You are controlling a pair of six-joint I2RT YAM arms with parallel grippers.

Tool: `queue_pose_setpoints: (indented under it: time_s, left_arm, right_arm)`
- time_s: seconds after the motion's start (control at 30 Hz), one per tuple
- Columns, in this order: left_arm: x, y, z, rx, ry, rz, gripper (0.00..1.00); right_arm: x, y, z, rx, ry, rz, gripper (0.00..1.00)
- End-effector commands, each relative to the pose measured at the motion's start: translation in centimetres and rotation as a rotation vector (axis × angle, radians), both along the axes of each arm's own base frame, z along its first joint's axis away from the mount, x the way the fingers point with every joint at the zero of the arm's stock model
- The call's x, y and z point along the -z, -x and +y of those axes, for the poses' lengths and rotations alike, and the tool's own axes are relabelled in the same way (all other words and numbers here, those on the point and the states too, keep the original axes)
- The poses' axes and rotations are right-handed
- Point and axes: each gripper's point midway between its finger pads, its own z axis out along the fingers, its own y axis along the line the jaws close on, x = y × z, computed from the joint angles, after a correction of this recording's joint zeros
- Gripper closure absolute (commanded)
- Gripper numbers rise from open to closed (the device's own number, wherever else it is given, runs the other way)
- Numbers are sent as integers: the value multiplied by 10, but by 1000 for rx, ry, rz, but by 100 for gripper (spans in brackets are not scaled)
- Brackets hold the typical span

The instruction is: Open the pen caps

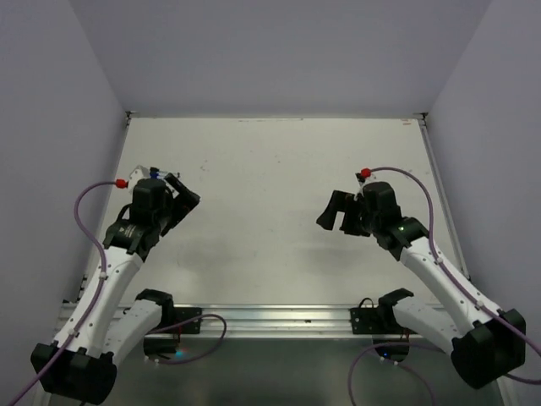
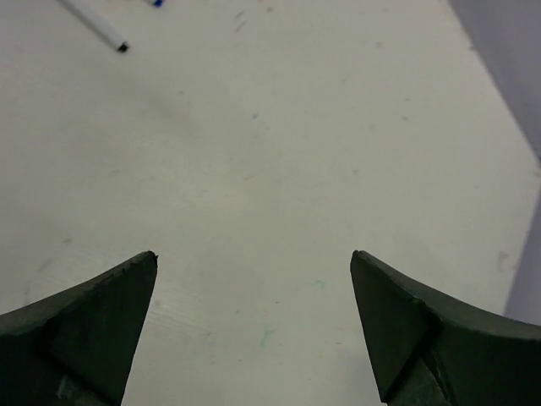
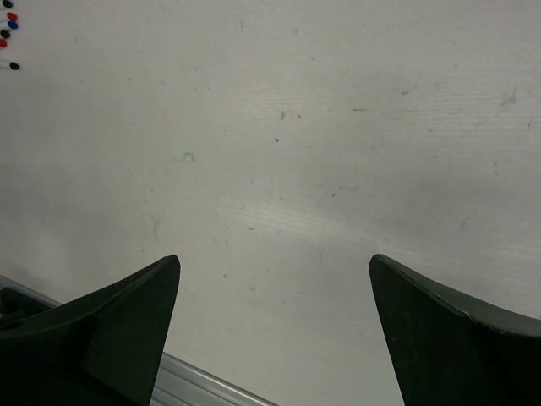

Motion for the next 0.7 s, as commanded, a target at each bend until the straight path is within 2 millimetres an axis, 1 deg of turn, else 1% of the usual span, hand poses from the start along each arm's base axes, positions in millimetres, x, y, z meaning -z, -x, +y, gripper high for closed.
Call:
queue_pose_setpoints:
  time_s: [0.0,0.03,0.07,0.1,0.13,0.17,0.2,0.23,0.27,0.3,0.33,0.37,0.4,0.47,0.5,0.53,0.57,0.6,0.63,0.67]
  left_arm:
    - [30,15,39,-129,-171,156,0]
    - [32,12,46,-161,-191,173,0]
    - [32,11,52,-200,-202,187,0]
    - [32,10,67,-267,-237,192,3]
    - [32,5,71,-285,-250,207,5]
    - [32,0,74,-295,-256,210,7]
    - [28,-5,82,-329,-265,209,10]
    - [37,-10,84,-336,-277,252,14]
    - [39,-14,87,-360,-274,269,17]
    - [35,-21,93,-388,-270,270,19]
    - [47,-28,94,-393,-280,323,20]
    - [52,-31,97,-413,-275,351,20]
    - [60,-39,102,-429,-273,404,22]
    - [68,-45,107,-457,-255,457,26]
    - [66,-53,111,-479,-248,462,28]
    - [82,-57,110,-475,-247,519,28]
    - [87,-62,107,-467,-235,536,28]
    - [100,-68,110,-478,-222,577,30]
    - [105,-70,111,-485,-208,594,33]
    - [109,-73,108,-476,-193,604,36]
  right_arm:
    - [-25,-50,17,-24,14,-136,1]
    - [-25,-58,25,-55,18,-141,1]
    - [-22,-74,42,-79,24,-135,1]
    - [-24,-82,50,-94,31,-137,1]
    - [-23,-86,63,-130,39,-136,1]
    - [-27,-101,75,-145,38,-147,1]
    - [-25,-108,79,-144,37,-140,1]
    - [-26,-115,82,-136,38,-139,1]
    - [-29,-125,87,-131,45,-130,1]
    - [-31,-130,88,-130,57,-132,1]
    - [-33,-132,90,-132,71,-137,1]
    - [-37,-135,89,-128,89,-144,1]
    - [-40,-137,86,-122,113,-164,1]
    - [-40,-138,79,-102,149,-190,1]
    - [-45,-136,76,-98,158,-211,2]
    - [-46,-137,71,-79,174,-220,1]
    - [-44,-134,70,-80,176,-219,1]
    - [-47,-133,69,-77,172,-229,1]
    - [-46,-131,70,-80,167,-227,1]
    - [-45,-129,71,-88,155,-224,1]
